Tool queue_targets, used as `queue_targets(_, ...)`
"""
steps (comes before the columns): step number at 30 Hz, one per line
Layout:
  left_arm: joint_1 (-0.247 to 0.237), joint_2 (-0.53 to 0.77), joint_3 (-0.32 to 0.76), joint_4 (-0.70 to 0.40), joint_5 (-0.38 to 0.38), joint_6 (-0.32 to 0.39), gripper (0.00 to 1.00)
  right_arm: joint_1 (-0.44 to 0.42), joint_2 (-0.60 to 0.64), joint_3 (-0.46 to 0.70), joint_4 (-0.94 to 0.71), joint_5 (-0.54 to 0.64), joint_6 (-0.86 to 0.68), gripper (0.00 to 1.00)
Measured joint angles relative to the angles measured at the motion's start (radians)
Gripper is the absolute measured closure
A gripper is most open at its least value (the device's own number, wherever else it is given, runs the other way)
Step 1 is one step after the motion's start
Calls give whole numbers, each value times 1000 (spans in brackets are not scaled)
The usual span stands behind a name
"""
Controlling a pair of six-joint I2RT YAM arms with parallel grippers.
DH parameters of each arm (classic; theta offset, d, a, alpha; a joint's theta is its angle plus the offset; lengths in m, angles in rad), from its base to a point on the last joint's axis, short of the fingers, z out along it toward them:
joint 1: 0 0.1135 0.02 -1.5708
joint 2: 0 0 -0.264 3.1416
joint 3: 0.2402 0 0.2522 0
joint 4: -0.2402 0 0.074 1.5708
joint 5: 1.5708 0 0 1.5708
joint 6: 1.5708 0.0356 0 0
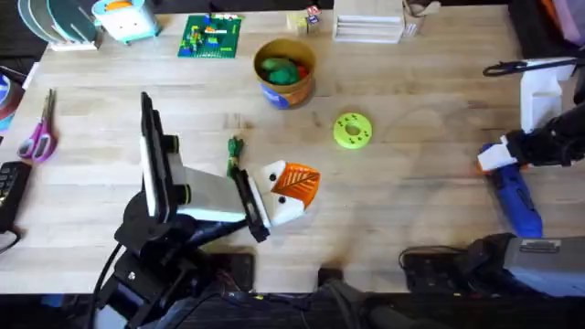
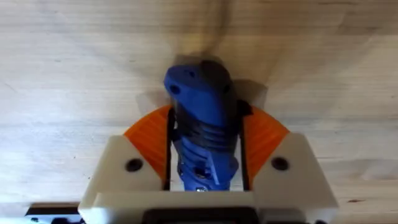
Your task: Pick up the gripper from the table and insert it into the empty holder that is missing its gripper. Then pick up a screw, insert it into the mounting hole, and use the screwdriver to tighten it. Finally, clean up the table by picking up the vegetable and placing it into the bucket.
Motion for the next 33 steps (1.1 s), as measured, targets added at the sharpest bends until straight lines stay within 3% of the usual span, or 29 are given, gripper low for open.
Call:
queue_targets(2,0,0,0,0,0,0,995,0,0,0,1,0,0,491)
queue_targets(7,0,0,0,0,0,0,995,0,-1,-2,10,6,2,654)
queue_targets(10,0,0,0,0,0,0,995,0,-1,-2,13,8,2,691)
queue_targets(16,0,0,0,0,0,0,995,-1,-1,-8,30,23,2,978)
queue_targets(26,0,0,0,0,0,0,995,-1,-107,-34,25,7,16,979)
queue_targets(33,0,0,0,0,0,0,995,2,-298,-35,72,-52,140,979)
